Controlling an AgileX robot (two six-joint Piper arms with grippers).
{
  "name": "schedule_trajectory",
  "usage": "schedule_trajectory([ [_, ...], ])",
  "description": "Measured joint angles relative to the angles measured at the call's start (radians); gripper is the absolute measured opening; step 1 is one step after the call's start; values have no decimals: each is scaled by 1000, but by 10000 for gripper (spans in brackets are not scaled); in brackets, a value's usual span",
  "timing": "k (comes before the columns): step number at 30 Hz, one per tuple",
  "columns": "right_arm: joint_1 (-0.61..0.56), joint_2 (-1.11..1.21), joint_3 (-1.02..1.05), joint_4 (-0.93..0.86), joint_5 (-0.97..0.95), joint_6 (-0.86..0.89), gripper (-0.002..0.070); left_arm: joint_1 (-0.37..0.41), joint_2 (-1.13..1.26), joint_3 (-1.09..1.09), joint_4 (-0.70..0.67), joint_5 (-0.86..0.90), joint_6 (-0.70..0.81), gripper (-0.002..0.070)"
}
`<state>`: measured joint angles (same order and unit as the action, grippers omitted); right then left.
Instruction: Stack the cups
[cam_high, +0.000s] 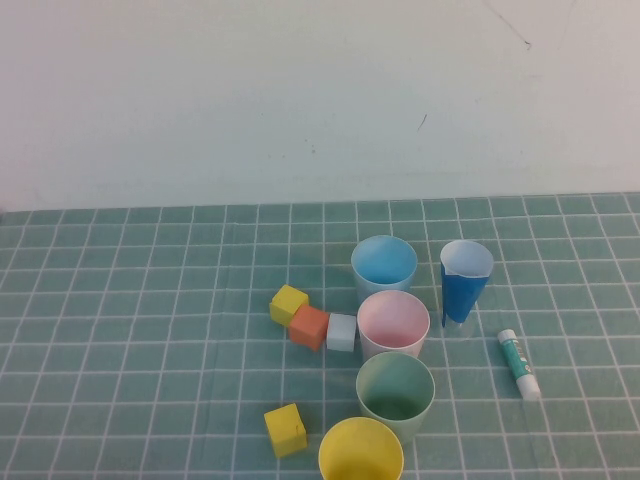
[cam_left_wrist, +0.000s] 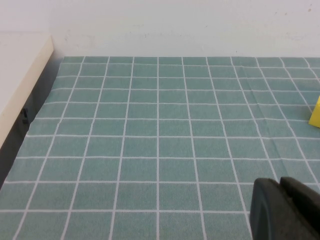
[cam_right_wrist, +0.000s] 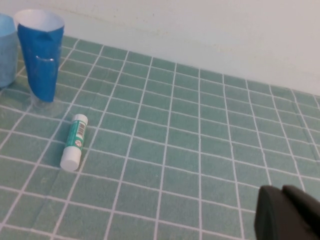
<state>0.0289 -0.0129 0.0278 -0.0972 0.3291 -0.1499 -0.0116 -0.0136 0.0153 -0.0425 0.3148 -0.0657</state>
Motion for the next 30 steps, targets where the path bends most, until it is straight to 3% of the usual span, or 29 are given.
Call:
schedule_trajectory([
  [9, 0, 0, 0, 32, 1, 37, -3, 0, 0, 0, -59, 0, -8, -3],
  [13, 0, 0, 0, 191, 1, 163, -3, 0, 0, 2, -324, -7, -47, -3],
  [17, 0, 0, 0, 432, 2, 325, -3, 0, 0, 4, -802, -14, -81, -3],
  [20, 0, 0, 0, 538, 2, 371, -3, 0, 0, 4, -1037, -41, -88, -3],
  [24, 0, 0, 0, 565, -7, 353, -3, 0, 0, 4, -1137, -81, -94, -3],
  [30, 0, 0, 0, 577, -34, 324, -3, 0, 0, 4, -1153, -107, -95, -3],
])
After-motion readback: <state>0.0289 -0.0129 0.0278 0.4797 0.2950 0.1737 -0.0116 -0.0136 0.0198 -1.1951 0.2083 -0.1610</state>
